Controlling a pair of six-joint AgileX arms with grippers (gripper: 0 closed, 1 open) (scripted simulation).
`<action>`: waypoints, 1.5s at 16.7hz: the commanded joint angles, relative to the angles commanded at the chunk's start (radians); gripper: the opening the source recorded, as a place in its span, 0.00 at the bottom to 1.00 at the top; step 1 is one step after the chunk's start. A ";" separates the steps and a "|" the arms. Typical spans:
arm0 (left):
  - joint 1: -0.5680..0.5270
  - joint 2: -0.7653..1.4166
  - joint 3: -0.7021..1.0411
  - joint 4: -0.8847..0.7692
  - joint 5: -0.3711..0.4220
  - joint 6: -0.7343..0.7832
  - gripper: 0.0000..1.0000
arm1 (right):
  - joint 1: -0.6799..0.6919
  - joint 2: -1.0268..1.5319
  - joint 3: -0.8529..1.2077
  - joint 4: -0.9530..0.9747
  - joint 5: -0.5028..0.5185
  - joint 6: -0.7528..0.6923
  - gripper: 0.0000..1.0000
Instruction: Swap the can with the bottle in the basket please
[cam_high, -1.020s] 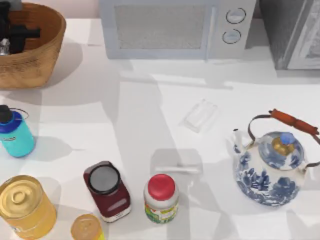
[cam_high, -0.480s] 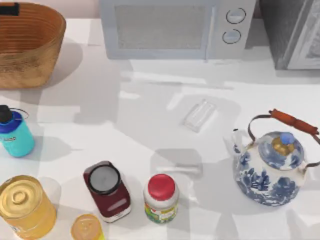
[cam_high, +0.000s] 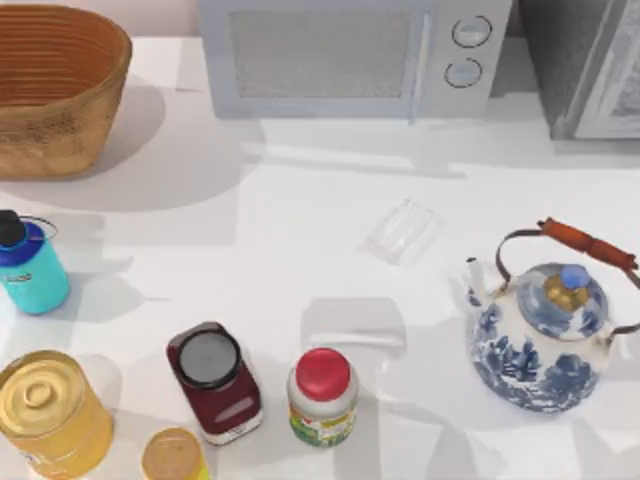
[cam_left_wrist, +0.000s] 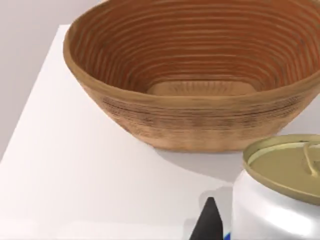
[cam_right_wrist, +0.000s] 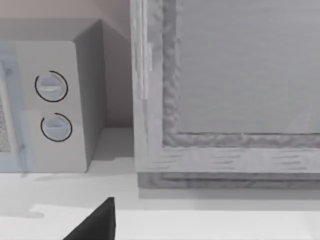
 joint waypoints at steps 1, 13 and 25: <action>-0.002 -0.115 -0.105 0.051 0.006 -0.006 0.00 | 0.000 0.000 0.000 0.000 0.000 0.000 1.00; 0.007 -0.819 -0.751 0.416 0.113 -0.056 0.00 | 0.000 0.000 0.000 0.000 0.000 0.000 1.00; -0.029 -0.528 -0.581 0.592 0.260 -0.052 0.00 | 0.000 0.000 0.000 0.000 0.000 0.000 1.00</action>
